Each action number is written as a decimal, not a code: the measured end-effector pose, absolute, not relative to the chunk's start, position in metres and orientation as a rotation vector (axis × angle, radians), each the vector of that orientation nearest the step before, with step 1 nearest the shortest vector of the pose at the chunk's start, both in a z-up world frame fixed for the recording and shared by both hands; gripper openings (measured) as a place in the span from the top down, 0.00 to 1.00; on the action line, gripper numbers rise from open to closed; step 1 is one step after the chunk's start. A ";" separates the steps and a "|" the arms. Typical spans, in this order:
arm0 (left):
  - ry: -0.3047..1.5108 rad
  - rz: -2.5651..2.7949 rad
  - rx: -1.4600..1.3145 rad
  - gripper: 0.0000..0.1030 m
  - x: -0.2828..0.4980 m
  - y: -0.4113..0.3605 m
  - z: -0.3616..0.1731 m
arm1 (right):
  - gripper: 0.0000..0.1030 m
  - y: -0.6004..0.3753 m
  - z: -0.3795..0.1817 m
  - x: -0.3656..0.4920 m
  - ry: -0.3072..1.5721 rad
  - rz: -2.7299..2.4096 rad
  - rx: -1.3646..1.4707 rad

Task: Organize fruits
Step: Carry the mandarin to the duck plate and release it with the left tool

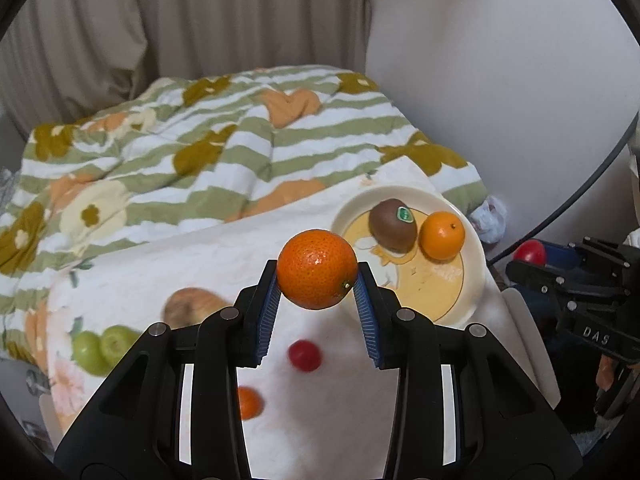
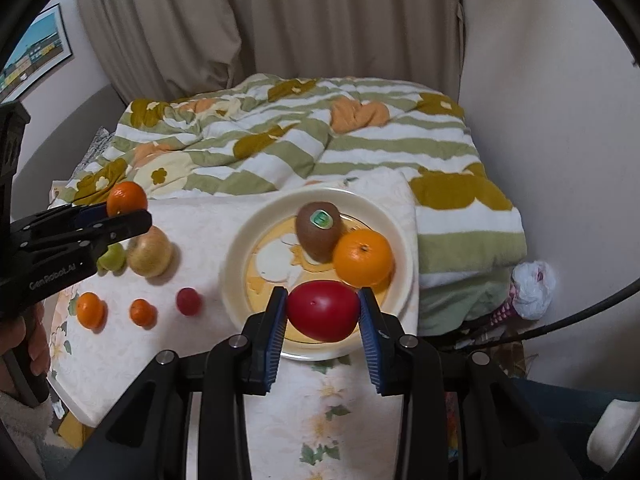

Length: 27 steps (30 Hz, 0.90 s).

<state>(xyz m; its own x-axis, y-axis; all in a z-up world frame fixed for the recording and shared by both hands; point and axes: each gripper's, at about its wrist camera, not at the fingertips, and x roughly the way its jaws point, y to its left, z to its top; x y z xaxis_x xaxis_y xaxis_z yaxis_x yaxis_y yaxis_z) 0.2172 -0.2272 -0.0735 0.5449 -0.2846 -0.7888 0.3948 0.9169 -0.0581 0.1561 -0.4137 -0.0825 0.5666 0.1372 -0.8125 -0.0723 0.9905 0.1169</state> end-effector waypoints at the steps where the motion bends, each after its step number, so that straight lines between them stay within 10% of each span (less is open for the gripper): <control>1: 0.924 -0.416 0.136 0.57 0.223 -0.233 -0.078 | 0.68 -0.417 -0.086 0.158 0.968 0.116 0.083; 27: 1.095 -0.603 0.297 0.57 0.299 -0.306 -0.154 | 0.68 -0.459 -0.127 0.168 1.043 -0.079 0.296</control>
